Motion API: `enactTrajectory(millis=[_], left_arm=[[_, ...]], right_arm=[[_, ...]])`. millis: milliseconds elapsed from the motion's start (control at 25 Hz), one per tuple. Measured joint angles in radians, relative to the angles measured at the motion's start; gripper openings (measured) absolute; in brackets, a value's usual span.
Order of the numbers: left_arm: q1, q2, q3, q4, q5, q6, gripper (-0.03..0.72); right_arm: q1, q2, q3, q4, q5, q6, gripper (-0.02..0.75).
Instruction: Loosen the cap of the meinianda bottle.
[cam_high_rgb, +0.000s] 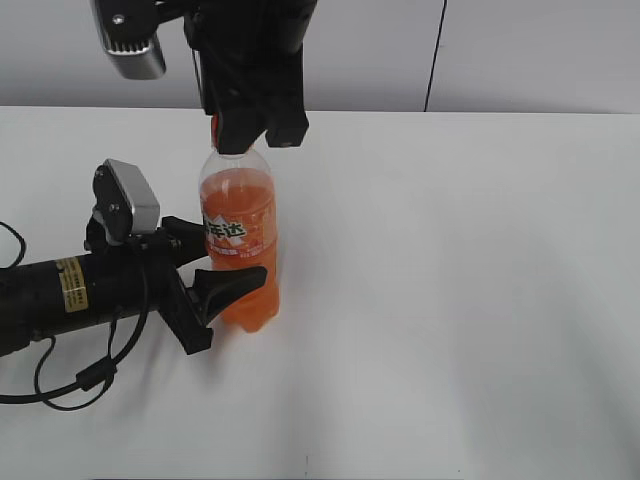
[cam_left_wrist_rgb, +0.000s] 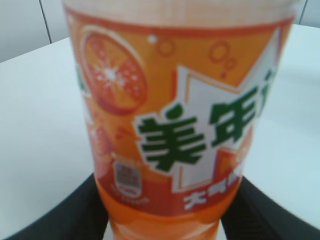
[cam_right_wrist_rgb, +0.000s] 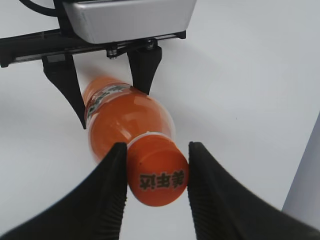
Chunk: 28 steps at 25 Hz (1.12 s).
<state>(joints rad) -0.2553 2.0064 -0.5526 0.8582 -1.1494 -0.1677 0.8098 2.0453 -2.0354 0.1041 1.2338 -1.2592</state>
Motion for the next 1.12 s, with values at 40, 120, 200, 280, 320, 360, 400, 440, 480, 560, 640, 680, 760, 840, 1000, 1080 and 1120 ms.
enactTrajectory(millis=[40,120,200,280,320,360,400,440,480,560,640,680,760,840,1000,1080,1120], left_arm=[[0.0,0.0,0.0,0.0,0.0,0.0,0.403],[0.0,0.0,0.0,0.001,0.0,0.0,0.403],[0.0,0.0,0.0,0.001,0.0,0.0,0.403],[0.0,0.0,0.0,0.001,0.0,-0.001,0.403],[0.0,0.0,0.0,0.001,0.0,-0.002,0.403],[0.0,0.0,0.0,0.001,0.0,-0.002,0.403],[0.0,0.0,0.0,0.001,0.0,-0.002,0.403],[0.0,0.0,0.0,0.001,0.0,-0.003,0.403],[0.0,0.0,0.0,0.001,0.0,-0.003,0.403],[0.0,0.0,0.0,0.001,0.0,-0.003,0.403],[0.0,0.0,0.0,0.001,0.0,-0.004,0.403],[0.0,0.0,0.0,0.001,0.0,-0.004,0.403],[0.0,0.0,0.0,0.001,0.001,-0.004,0.403],[0.0,0.0,0.0,0.001,0.001,-0.004,0.403],[0.0,0.0,0.0,0.001,0.002,-0.004,0.402],[0.0,0.0,0.0,0.001,0.002,-0.004,0.402],[0.0,0.0,0.0,0.001,0.002,-0.004,0.402]], right_arm=[[0.0,0.0,0.0,0.004,-0.001,-0.001,0.275],[0.0,0.0,0.0,0.019,-0.001,-0.004,0.275],[-0.002,0.0,0.0,0.026,-0.001,-0.006,0.281],[-0.003,0.0,0.0,0.027,-0.004,-0.009,0.335],[-0.003,0.0,0.0,0.027,-0.004,-0.01,0.365],[-0.003,0.0,0.0,0.027,-0.004,-0.011,0.398],[-0.003,0.0,0.0,0.028,-0.004,-0.012,0.42],[-0.003,0.0,0.0,0.031,-0.004,-0.012,0.433],[-0.003,-0.001,0.0,0.041,-0.004,-0.012,0.44],[-0.003,-0.003,0.0,0.065,-0.004,-0.012,0.449],[-0.003,-0.017,0.0,0.09,-0.004,-0.007,0.451],[-0.003,-0.025,0.0,0.101,-0.004,0.008,0.451],[-0.003,-0.053,0.0,0.117,-0.004,0.068,0.451],[-0.003,-0.079,0.0,0.124,-0.004,0.173,0.451],[-0.003,-0.112,0.0,0.123,-0.008,0.624,0.452],[-0.003,-0.113,0.0,0.101,-0.024,0.943,0.452],[-0.003,-0.113,0.0,0.09,-0.026,1.068,0.452]])
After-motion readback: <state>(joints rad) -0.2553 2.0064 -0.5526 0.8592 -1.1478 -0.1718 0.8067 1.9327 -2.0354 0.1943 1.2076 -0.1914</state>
